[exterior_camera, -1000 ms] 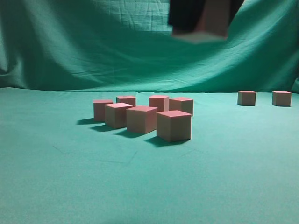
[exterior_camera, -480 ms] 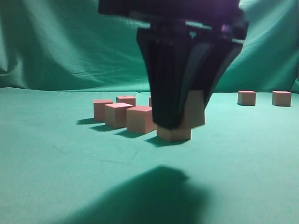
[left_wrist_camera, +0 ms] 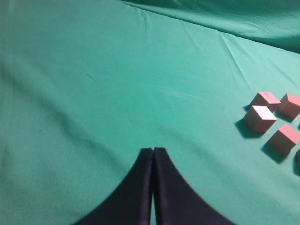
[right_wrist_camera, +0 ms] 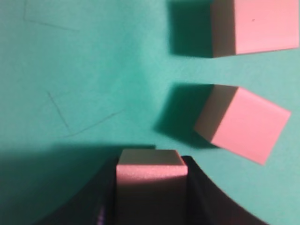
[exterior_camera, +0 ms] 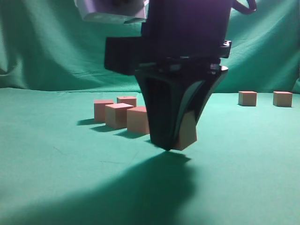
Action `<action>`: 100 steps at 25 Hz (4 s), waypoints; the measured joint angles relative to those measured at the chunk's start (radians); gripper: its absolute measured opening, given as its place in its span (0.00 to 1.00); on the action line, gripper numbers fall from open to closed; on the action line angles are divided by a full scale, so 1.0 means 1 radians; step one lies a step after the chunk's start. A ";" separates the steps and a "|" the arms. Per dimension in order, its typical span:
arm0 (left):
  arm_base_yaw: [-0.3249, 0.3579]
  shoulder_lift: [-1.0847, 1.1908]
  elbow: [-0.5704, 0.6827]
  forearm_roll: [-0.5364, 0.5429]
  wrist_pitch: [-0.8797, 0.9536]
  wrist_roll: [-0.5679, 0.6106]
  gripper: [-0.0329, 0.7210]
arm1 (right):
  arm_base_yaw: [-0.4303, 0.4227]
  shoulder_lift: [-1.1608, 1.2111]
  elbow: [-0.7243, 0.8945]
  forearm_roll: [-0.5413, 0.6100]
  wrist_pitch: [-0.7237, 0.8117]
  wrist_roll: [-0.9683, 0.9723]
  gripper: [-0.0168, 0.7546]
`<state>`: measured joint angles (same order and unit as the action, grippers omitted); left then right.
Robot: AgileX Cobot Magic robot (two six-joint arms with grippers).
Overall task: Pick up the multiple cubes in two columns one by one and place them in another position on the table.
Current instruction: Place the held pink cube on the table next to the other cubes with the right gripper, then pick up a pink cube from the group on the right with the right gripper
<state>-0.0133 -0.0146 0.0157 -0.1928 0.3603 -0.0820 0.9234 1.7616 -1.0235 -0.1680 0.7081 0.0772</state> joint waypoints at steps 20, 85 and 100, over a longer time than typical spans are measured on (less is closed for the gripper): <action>0.000 0.000 0.000 0.000 0.000 0.000 0.04 | 0.004 0.034 0.000 -0.058 -0.006 0.129 0.37; 0.000 0.000 0.000 0.000 0.000 0.000 0.04 | -0.749 0.506 -0.949 0.095 0.300 0.000 0.74; 0.000 0.000 0.000 0.000 0.000 0.000 0.04 | -0.754 0.584 -0.951 0.075 0.241 0.042 0.62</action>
<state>-0.0133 -0.0146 0.0157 -0.1928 0.3603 -0.0820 0.1693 2.3452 -1.9744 -0.0935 0.9494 0.1190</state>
